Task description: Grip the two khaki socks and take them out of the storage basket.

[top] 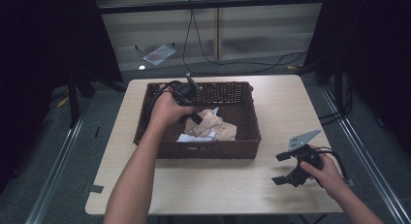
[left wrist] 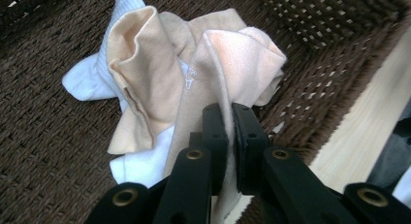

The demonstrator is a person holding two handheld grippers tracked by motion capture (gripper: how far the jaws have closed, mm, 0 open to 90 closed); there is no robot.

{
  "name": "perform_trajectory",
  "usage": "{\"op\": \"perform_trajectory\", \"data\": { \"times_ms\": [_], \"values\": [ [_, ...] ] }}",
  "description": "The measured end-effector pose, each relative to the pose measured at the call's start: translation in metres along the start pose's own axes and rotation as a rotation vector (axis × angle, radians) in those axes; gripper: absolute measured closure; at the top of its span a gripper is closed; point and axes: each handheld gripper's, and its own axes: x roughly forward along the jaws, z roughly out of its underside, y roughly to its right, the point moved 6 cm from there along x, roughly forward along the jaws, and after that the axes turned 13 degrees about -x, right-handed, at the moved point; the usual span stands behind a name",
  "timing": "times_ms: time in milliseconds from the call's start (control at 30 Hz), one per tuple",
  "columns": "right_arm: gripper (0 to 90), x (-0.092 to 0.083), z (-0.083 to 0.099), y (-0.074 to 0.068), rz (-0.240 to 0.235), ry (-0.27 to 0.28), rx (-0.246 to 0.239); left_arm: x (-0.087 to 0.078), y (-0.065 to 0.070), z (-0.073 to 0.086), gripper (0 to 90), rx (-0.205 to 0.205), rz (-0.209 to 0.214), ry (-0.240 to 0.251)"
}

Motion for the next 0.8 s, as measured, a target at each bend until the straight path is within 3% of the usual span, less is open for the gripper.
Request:
{"op": "perform_trajectory", "data": {
  "times_ms": [500, 800],
  "values": [
    [1.6, 0.000, 0.000, 0.000, 0.000, -0.002, 0.002, -0.024, 0.018, 0.006, 85.6, 0.046, 0.004, -0.017],
    [1.6, 0.000, 0.000, -0.001, -0.001, -0.002, 0.002, -0.031, 0.027, 0.012, 85.6, 0.062, 0.031, -0.021]
  ]
}}
